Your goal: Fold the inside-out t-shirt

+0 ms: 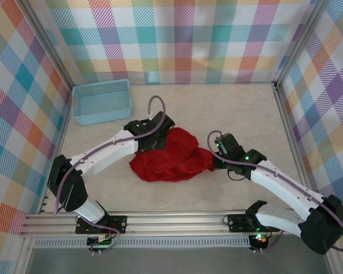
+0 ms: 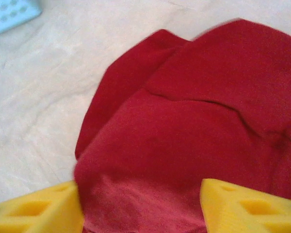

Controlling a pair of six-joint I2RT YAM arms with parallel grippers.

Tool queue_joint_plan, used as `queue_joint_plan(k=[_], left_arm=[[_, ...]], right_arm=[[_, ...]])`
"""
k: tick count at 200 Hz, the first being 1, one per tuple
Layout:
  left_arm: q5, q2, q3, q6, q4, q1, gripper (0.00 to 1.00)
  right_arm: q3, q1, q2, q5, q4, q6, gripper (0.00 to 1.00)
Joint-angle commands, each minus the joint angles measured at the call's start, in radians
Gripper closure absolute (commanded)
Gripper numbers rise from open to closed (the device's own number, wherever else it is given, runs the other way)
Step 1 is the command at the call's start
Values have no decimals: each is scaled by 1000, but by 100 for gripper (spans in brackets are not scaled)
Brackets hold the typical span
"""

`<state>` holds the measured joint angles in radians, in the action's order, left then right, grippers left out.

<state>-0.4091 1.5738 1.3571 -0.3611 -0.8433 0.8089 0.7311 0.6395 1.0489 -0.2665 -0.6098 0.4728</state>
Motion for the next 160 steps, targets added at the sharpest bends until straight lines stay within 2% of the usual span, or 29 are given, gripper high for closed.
queue_joint_plan(k=[1,11,21,65,98,114,134,151,160], left_arm=[[70,-24,50,98,25,82,23],[177,-13,50,100,77,81,18],[215,24,74,95,84,83,17],[168,241,227,91,-5,87,19],[131,364,298,81,-34,83,30],[103,403,324,73,-44,78,36],[36,435,342,61,-55,69,53],[-42,435,325,64,-45,67,64],[-57,428,320,62,-41,64,76]], right_arm=[[-54,-4,-45,51,37,91,100],[-73,-4,-66,52,49,108,100],[-89,-5,-83,52,58,122,100],[-121,-4,-125,40,61,136,100],[-125,-4,-137,26,56,129,100],[-126,-4,-144,22,57,127,100],[-124,-4,-151,11,52,124,100],[-118,-4,-156,-7,37,118,100],[-112,-4,-158,-19,28,114,100]])
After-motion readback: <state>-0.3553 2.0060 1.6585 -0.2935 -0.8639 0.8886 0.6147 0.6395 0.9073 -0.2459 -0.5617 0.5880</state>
